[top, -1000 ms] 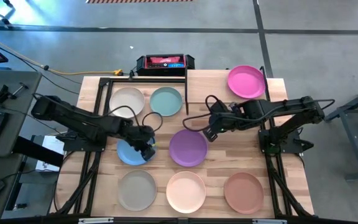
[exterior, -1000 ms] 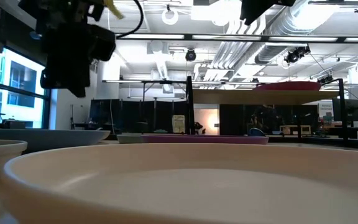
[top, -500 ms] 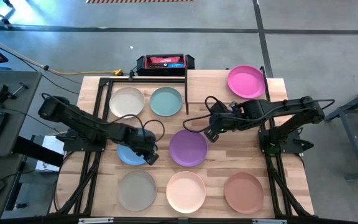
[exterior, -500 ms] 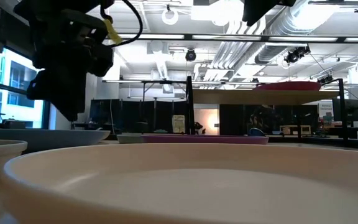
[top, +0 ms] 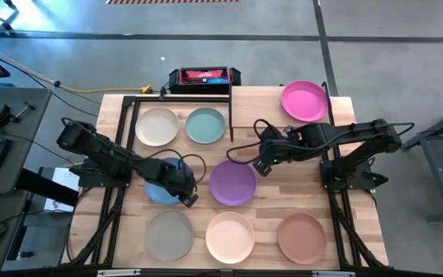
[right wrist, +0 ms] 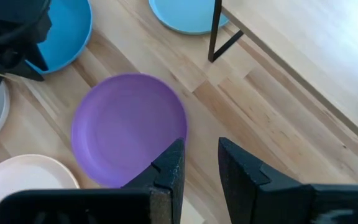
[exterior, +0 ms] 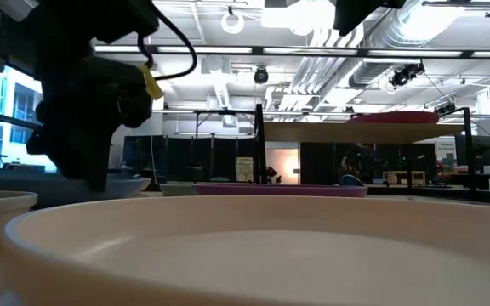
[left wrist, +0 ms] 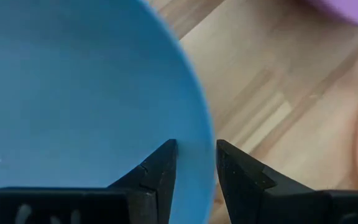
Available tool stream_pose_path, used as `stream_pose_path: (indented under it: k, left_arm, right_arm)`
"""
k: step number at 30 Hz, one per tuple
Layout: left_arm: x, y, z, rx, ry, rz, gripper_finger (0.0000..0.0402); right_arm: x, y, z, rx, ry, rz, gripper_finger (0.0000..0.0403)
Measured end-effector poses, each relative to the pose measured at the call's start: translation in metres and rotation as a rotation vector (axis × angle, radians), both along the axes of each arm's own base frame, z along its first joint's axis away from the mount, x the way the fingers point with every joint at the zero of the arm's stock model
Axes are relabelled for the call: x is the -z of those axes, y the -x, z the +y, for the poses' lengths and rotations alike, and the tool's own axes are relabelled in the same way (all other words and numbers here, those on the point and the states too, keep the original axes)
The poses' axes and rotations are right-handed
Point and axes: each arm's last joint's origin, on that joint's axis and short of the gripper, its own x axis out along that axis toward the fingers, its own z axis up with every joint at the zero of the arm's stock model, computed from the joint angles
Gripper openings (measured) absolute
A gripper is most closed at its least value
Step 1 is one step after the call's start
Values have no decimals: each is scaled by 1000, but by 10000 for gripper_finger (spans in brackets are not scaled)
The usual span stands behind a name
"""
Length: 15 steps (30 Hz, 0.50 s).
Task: Place and stack plates onto a shelf
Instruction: Stack the blue plate on top of the pink plate on the shelf
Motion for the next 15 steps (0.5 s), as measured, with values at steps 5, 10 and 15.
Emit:
stream_pose_path:
  k: [5, 10, 15]
  left_arm:
    - [6, -1, 0, 1, -7, 23, 104]
    - [7, -1, -1, 2, -7, 27, 104]
    - [7, -1, -3, 15, 13, 33, 104]
  right_arm:
    - [0, 0, 0, -5, -10, 2, 75]
    - [0, 0, 0, -6, -10, 3, 75]
    - [0, 0, 0, -5, -11, 2, 75]
